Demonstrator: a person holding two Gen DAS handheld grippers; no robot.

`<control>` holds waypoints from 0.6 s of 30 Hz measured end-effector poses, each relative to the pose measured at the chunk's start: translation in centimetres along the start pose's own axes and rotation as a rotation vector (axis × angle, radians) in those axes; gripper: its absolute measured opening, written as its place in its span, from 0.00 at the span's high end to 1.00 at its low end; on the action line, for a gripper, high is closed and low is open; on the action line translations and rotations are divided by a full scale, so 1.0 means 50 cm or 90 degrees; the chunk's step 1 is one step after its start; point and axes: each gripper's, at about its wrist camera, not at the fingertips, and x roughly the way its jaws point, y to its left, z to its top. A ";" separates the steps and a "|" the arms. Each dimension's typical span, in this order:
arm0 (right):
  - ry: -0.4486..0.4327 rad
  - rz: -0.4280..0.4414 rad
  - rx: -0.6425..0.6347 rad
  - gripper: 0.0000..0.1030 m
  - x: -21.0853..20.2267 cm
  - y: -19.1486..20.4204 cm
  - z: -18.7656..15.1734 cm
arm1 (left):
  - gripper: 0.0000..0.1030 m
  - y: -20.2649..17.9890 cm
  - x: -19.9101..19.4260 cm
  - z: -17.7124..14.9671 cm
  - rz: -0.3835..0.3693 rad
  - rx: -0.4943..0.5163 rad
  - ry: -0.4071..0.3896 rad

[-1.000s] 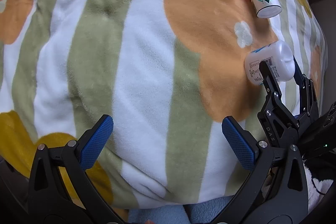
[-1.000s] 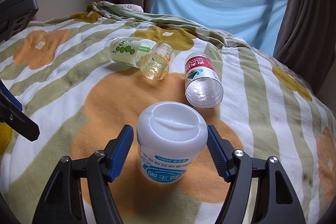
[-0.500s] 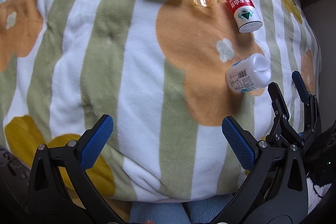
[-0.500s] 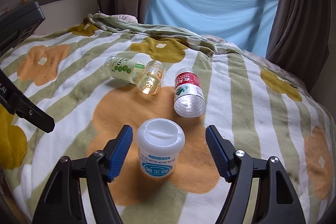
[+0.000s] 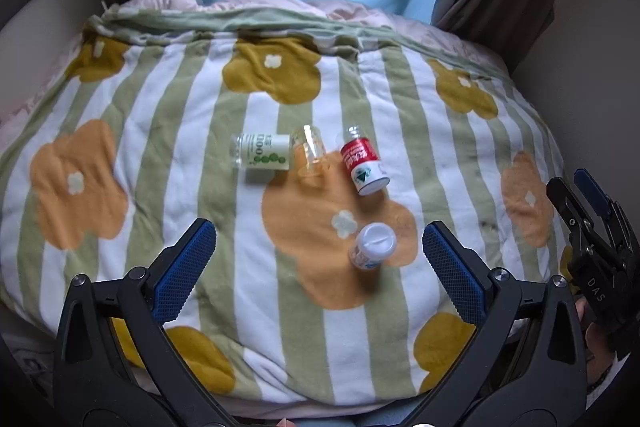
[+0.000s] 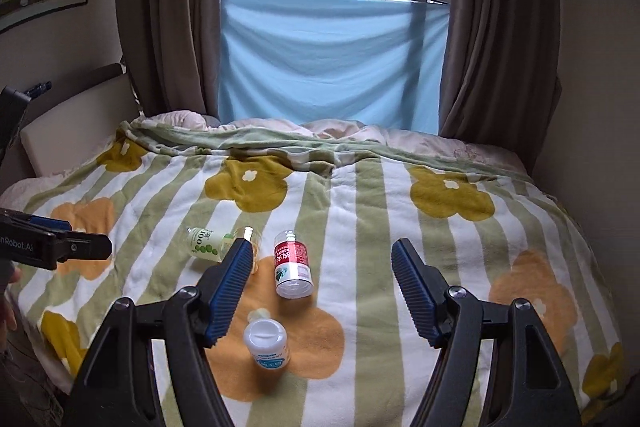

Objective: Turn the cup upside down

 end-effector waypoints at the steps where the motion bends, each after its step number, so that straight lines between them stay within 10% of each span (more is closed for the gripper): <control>1: -0.003 -0.009 0.015 0.34 -0.020 -0.009 0.024 | 0.00 -0.011 -0.028 0.016 0.002 0.006 -0.026; 9: -0.035 -0.024 0.118 0.34 -0.125 -0.076 0.120 | 0.00 -0.059 -0.149 0.071 0.008 0.022 -0.126; 13: -0.027 -0.040 0.110 0.08 -0.130 -0.087 0.129 | 0.00 -0.073 -0.162 0.045 0.020 0.024 -0.145; 18: -0.042 -0.059 0.092 0.07 -0.133 -0.090 0.130 | 0.00 -0.082 -0.158 0.025 0.030 0.027 -0.160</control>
